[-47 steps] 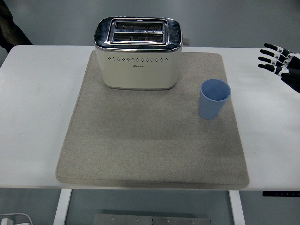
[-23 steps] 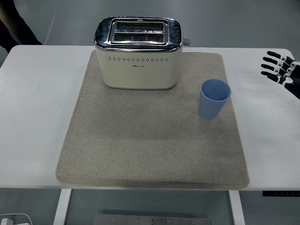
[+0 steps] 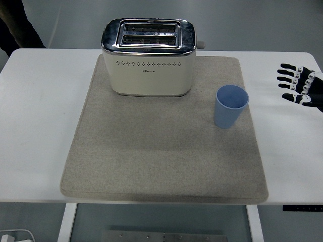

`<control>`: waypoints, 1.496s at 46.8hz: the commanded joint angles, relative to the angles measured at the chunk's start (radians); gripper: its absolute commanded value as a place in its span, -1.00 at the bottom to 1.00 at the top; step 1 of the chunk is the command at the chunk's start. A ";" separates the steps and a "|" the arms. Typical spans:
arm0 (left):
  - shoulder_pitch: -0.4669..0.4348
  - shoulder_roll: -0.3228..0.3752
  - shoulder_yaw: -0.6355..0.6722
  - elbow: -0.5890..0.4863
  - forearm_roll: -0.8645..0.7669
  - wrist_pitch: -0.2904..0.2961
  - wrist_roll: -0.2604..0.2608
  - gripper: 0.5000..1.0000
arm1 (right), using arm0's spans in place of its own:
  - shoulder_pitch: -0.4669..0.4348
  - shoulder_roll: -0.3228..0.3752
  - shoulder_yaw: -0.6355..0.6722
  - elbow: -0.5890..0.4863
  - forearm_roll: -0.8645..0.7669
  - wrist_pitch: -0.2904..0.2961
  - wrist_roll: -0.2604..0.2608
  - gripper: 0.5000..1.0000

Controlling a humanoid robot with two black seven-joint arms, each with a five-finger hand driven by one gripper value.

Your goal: Put the water cup in front of the bread machine

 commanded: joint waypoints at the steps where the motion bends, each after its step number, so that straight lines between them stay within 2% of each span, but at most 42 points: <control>1: 0.000 0.000 0.000 -0.001 0.002 0.000 0.000 1.00 | -0.021 -0.004 0.000 0.045 -0.030 -0.048 0.020 0.69; 10: 0.000 0.000 0.000 -0.001 0.002 0.000 0.000 1.00 | -0.057 -0.015 -0.002 0.153 -0.070 -0.154 0.033 0.69; 24: 0.000 0.000 0.000 -0.002 0.002 -0.001 0.000 1.00 | -0.092 -0.001 -0.002 0.203 -0.130 -0.243 0.033 0.69; 32: 0.000 0.000 0.000 -0.004 0.002 -0.001 0.000 1.00 | -0.103 0.036 -0.002 0.234 -0.132 -0.299 0.033 0.69; 54: 0.000 0.000 0.000 -0.004 0.003 -0.001 0.000 1.00 | -0.120 0.125 -0.002 0.237 -0.132 -0.350 0.030 0.69; 70: 0.000 0.000 0.000 -0.004 0.002 -0.001 0.000 1.00 | -0.117 0.183 -0.003 0.223 -0.133 -0.365 0.022 0.69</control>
